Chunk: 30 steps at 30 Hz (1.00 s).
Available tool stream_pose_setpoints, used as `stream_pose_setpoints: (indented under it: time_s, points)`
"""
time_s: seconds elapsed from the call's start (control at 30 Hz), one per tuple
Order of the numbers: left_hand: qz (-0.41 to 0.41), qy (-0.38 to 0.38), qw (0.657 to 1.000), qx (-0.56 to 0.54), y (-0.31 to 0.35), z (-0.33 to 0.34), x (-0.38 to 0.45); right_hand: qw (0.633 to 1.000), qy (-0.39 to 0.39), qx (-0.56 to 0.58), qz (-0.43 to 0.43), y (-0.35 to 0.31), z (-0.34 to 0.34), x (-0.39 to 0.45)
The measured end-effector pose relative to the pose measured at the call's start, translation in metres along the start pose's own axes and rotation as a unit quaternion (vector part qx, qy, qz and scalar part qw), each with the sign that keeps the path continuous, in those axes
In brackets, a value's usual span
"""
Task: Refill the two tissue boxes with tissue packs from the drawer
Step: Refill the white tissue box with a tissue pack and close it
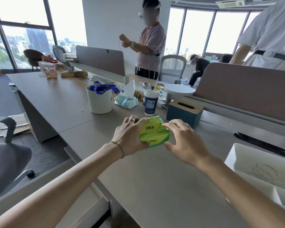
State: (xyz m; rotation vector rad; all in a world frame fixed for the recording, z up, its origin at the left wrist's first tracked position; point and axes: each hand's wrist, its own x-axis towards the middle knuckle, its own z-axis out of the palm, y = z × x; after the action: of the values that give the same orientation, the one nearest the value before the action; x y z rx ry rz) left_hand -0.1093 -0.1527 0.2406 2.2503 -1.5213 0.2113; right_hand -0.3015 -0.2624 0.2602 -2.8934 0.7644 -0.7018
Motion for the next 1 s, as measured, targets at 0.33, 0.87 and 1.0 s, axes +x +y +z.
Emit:
stream_pose_setpoints:
  time_s: [0.33, 0.87, 1.0]
  points:
    - [0.163, 0.009, 0.985, -0.051, 0.119, -0.008, 0.016, 0.998, 0.039, -0.016, 0.042, 0.084, -0.082, -0.076]
    - [0.32, -0.093, 0.936, -0.112, 0.288, 0.036, 0.052, 0.983, 0.084, -0.059, 0.154, 0.178, -0.143, -0.183]
    - [0.328, -0.134, 0.929, -0.109, 0.292, 0.053, 0.057, 0.983, 0.064, -0.044, 0.168, 0.187, -0.132, -0.192]
